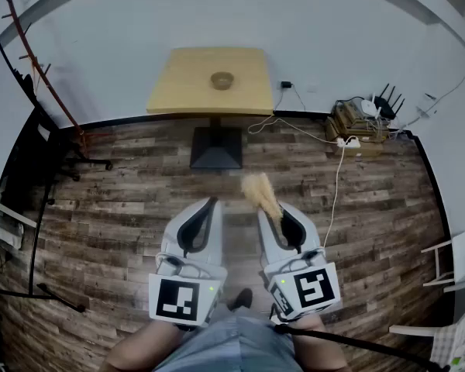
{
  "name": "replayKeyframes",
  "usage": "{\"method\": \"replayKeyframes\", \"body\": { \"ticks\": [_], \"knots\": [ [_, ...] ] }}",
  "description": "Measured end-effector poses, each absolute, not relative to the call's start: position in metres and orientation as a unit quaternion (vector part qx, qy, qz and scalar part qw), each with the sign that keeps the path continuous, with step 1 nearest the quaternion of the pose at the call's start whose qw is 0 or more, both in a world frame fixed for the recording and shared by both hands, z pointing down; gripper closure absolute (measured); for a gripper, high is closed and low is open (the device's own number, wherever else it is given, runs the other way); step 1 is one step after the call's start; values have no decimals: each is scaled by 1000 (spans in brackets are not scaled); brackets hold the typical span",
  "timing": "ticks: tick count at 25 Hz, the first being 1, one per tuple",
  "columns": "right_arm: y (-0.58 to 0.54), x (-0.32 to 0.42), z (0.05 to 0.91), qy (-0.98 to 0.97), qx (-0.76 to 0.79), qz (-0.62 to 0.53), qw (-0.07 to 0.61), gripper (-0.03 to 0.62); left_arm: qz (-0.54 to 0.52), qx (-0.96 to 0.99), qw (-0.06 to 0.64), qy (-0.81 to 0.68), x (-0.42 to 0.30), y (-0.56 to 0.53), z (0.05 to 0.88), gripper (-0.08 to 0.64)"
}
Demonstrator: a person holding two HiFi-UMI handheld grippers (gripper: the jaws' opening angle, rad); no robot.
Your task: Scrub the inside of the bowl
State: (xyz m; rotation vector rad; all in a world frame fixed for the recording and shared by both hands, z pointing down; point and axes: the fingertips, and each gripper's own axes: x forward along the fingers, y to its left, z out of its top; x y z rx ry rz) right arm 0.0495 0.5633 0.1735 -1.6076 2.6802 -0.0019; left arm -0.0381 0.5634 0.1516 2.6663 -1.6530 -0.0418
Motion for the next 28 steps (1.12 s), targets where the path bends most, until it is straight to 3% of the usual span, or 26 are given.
{"method": "replayKeyframes", "body": {
  "ticks": [28],
  "knots": [
    [531,102,197,860,-507,-50,25,506,14,838,27,-545,-2,535,185,540]
  ]
}}
